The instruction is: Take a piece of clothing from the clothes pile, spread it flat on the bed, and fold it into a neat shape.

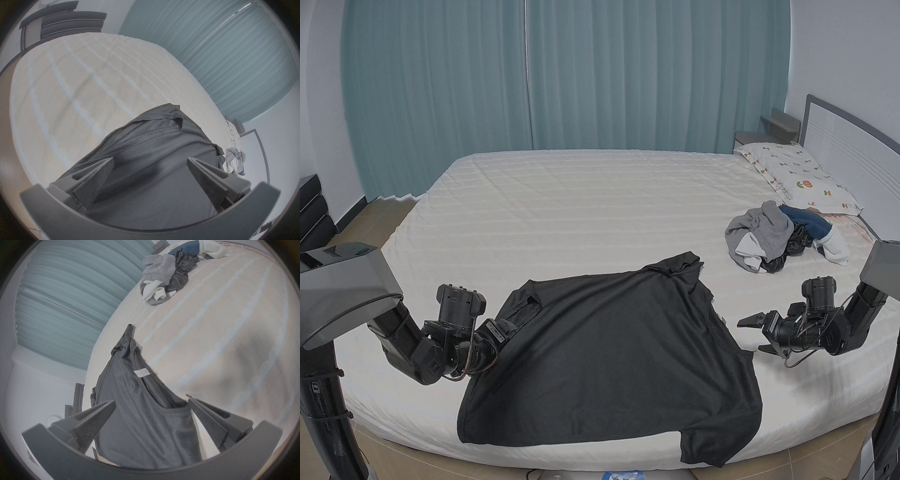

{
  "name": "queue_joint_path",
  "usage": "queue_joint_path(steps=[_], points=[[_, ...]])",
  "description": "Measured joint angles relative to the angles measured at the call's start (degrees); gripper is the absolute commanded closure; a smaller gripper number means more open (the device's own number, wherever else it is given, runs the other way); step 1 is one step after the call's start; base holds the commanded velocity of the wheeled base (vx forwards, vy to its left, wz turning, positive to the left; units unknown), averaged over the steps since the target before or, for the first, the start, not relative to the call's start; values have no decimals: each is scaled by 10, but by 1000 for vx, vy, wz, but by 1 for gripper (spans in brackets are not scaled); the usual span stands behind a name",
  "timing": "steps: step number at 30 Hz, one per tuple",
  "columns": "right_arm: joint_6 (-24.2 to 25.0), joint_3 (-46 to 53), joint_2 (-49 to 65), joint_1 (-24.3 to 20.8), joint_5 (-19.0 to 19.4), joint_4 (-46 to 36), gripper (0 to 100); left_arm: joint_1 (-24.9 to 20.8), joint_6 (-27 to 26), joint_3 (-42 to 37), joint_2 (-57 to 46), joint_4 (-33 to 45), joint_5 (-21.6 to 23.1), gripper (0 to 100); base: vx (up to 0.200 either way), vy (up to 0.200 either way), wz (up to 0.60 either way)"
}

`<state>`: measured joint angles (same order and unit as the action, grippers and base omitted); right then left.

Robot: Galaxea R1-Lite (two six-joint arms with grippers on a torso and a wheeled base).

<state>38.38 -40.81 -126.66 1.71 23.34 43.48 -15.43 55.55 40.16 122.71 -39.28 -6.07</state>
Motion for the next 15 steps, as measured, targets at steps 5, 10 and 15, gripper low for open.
queue_joint_path(steps=[5, 10, 15], points=[[1, 0, -1, -2, 0, 0, 0, 1, -1, 12, 1, -9, -1, 0, 0, 0, 0], [2, 1, -2, -3, 0, 0, 0, 2, -2, 42, 2, -7, -4, 0, 0, 0, 0], [2, 1, -3, -4, 0, 0, 0, 5, -12, 92, 16, -5, -7, 0, 0, 0, 0]])
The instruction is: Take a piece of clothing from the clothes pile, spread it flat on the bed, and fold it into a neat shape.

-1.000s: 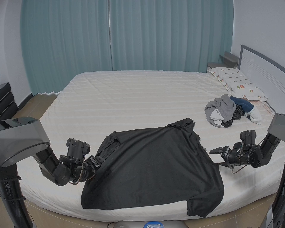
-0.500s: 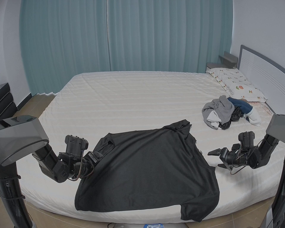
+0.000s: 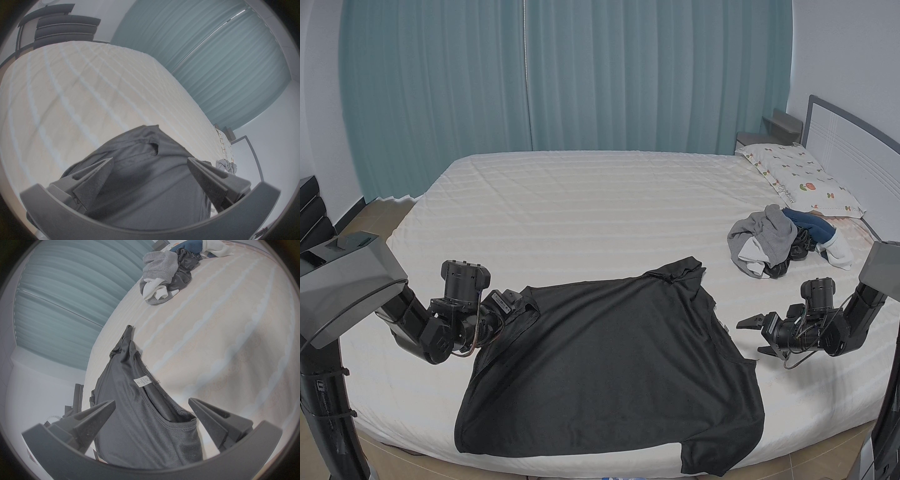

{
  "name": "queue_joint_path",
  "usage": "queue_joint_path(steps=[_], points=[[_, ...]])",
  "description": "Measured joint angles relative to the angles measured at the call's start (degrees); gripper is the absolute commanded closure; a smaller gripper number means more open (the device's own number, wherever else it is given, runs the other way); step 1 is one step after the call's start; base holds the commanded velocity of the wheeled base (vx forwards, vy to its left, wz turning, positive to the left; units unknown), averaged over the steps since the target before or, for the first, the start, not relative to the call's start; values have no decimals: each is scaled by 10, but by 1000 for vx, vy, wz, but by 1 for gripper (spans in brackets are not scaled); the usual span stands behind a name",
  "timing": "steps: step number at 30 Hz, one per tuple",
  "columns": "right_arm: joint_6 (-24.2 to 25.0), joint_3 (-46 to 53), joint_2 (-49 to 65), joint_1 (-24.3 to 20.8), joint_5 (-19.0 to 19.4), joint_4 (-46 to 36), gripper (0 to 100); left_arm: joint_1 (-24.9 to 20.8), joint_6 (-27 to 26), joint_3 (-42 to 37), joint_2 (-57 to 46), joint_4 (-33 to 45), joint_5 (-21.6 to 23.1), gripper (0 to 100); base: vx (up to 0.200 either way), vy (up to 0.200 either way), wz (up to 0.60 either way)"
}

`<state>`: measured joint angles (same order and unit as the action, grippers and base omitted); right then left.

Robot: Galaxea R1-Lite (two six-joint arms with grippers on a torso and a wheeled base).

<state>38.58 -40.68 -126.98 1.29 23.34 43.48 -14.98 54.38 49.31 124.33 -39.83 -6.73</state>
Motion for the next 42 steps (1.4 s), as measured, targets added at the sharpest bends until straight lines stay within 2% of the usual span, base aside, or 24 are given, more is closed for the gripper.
queue_joint_path(steps=[8, 20, 24, 42], points=[[0, 0, -4, -2, 0, 0, 0, 5, -56, 119, 55, 41, -31, 0, 0, 0, 0], [-1, -2, -10, -4, 0, 0, 0, -11, -66, 319, 155, 188, -54, 0, 0, 0, 0], [-1, -3, -10, -4, 0, 0, 0, -26, -42, 342, 172, 200, -54, 0, 0, 0, 0], [0, -6, -14, -4, 0, 0, 0, -41, -30, 419, 227, 227, -55, 0, 0, 0, 0]])
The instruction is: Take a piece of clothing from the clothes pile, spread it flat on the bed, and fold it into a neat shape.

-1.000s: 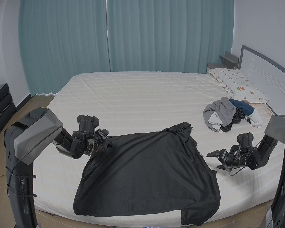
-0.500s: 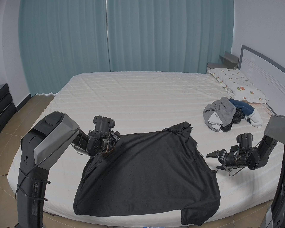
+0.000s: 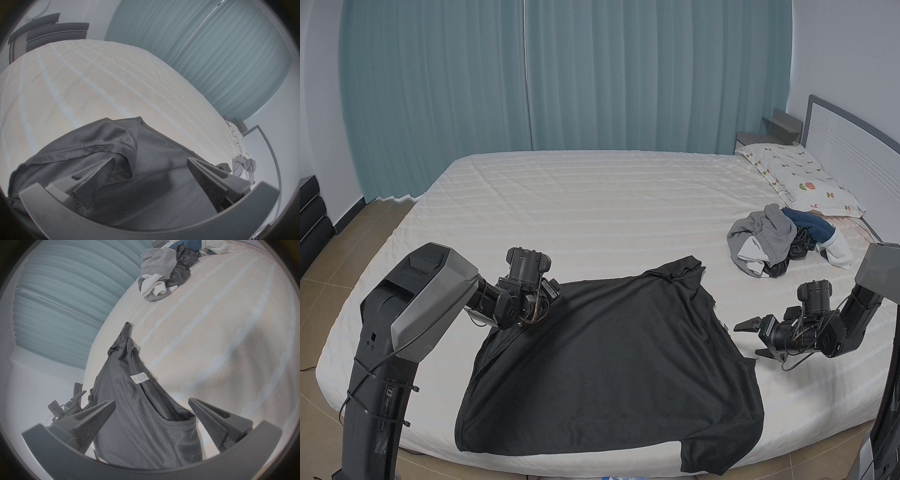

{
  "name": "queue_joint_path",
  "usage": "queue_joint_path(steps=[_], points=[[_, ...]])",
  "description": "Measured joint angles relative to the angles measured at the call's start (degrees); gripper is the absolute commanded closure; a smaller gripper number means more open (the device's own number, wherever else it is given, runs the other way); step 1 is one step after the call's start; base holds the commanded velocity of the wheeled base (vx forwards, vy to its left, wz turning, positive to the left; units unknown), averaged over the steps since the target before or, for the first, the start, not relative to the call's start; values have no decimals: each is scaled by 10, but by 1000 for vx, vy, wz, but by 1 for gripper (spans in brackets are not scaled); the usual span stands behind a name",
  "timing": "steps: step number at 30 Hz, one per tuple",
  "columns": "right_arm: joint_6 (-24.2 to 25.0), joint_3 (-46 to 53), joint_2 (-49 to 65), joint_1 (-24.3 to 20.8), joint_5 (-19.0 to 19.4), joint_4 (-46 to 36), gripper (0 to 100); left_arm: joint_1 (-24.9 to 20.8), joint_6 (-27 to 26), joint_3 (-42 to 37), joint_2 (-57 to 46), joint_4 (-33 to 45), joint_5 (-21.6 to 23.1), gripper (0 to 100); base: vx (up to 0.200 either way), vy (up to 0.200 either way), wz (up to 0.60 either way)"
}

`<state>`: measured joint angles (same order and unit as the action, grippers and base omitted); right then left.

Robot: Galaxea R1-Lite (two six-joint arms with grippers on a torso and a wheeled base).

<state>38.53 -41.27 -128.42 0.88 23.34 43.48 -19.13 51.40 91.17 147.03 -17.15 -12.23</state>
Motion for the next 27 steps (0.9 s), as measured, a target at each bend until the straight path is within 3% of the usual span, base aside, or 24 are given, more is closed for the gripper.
queue_joint_path(steps=[3, 4, 13, 27], points=[[0, 0, -1, 0, 0, 0, 0, 1, 2, 17, 11, 3, 0, 0, 0, 0, 0], [0, 0, -1, 0, 0, 0, 0, 1, 2, 23, 15, 4, 0, 100, 0, 0, 0], [0, 0, -2, 0, 0, 0, 0, 27, 20, 49, 31, 14, -4, 100, 0, 0, 0], [1, 0, -3, -2, 0, 1, 0, 119, 11, 74, 32, 8, 7, 100, 0, 0, 0]])
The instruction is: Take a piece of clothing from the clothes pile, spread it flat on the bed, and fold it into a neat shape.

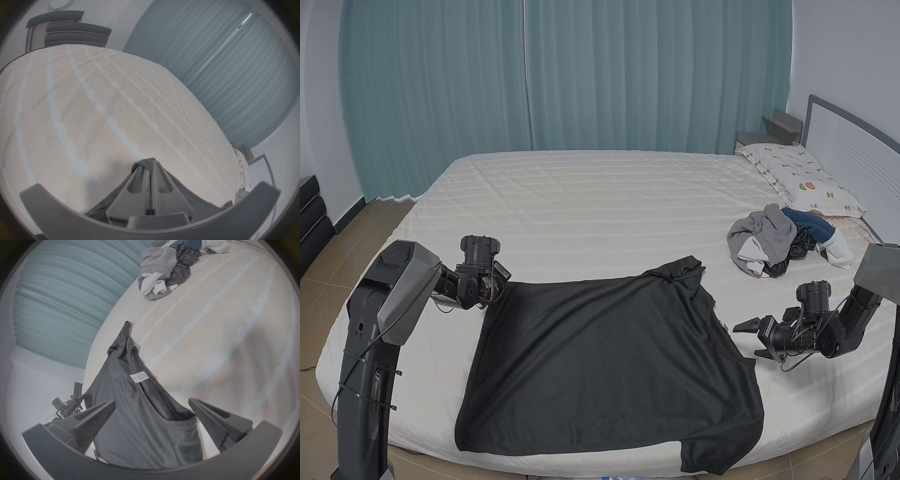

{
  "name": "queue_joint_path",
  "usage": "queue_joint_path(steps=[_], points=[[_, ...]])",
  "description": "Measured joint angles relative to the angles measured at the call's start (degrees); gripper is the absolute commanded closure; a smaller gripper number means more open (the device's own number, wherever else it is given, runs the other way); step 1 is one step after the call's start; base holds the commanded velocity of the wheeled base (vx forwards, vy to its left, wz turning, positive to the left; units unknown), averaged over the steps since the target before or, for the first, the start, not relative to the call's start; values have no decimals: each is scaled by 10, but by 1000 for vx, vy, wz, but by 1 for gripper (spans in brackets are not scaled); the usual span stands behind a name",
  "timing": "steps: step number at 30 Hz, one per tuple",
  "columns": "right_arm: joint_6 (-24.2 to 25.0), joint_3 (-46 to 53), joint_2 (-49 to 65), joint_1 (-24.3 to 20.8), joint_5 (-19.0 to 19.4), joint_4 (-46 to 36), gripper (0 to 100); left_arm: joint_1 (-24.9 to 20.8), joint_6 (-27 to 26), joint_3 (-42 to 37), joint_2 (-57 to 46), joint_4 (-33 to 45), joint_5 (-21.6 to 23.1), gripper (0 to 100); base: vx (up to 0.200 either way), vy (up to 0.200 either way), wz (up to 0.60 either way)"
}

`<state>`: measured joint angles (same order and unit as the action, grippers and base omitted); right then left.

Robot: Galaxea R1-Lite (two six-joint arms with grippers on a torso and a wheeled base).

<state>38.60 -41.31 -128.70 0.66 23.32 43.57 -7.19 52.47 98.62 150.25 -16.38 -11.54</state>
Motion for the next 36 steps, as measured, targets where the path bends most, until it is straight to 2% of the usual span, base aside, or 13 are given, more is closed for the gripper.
queue_joint_path(steps=[7, 17, 33, 34, 36], points=[[0, -1, -5, -1, 0, 0, 0, 21, -2, 3, 5, -25, 19, 100, 0, 0, 0], [0, -2, -6, -1, -1, 1, 0, 41, -35, 11, 13, -74, 22, 100, 0, 0, 0], [2, -3, -6, -1, -1, 2, 0, 47, -34, 65, 48, -79, 20, 100, 0, 0, 0], [2, -4, -6, -1, -1, 2, 0, 47, -34, 67, 49, -79, 20, 0, 0, 0, 0], [2, -5, -6, -1, -1, 2, 0, 46, -34, 69, 50, -77, 20, 0, 0, 0, 0]])
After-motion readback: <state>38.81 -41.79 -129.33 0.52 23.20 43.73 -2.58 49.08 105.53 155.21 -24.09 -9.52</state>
